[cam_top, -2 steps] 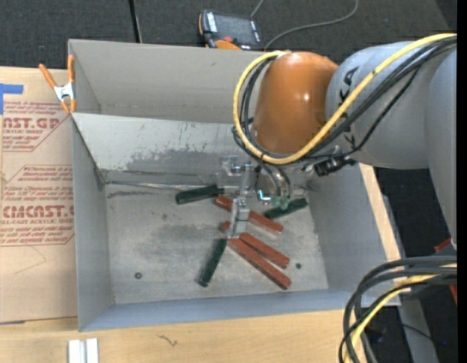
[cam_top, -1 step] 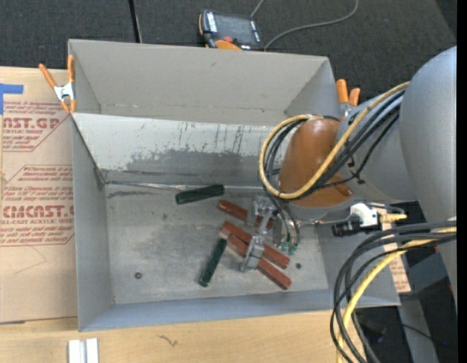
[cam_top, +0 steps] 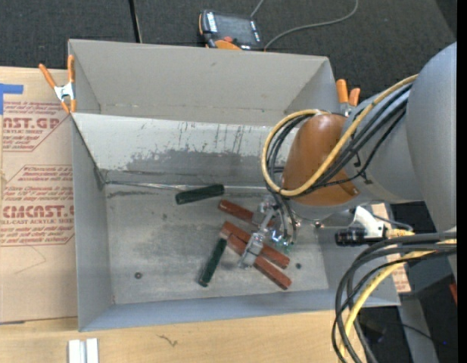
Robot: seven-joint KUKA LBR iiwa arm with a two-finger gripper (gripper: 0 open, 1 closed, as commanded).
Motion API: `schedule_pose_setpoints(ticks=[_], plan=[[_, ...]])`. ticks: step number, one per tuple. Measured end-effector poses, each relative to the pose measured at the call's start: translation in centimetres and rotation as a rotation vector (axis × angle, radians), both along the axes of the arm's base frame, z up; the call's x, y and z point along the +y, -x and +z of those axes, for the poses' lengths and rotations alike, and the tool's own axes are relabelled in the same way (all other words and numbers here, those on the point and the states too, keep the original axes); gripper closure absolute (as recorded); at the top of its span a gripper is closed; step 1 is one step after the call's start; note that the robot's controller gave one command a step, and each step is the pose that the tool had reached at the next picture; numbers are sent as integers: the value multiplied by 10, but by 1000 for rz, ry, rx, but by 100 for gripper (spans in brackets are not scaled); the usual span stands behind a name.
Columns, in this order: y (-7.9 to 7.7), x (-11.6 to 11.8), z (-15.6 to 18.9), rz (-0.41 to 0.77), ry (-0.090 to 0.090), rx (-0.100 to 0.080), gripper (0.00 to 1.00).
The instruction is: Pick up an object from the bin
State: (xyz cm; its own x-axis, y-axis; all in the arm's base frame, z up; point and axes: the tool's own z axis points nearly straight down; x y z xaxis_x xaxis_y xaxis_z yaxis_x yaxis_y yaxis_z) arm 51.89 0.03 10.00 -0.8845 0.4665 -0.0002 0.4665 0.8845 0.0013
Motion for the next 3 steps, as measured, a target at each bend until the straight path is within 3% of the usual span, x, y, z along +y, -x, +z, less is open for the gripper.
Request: schedule_pose_setpoints(ticks=[1,2,3], plan=[[29,-5,-1,-117,0,4,0],[39,-8,-32,-374,1,6,0],[40,-8,-32,-374,1,3,0]])
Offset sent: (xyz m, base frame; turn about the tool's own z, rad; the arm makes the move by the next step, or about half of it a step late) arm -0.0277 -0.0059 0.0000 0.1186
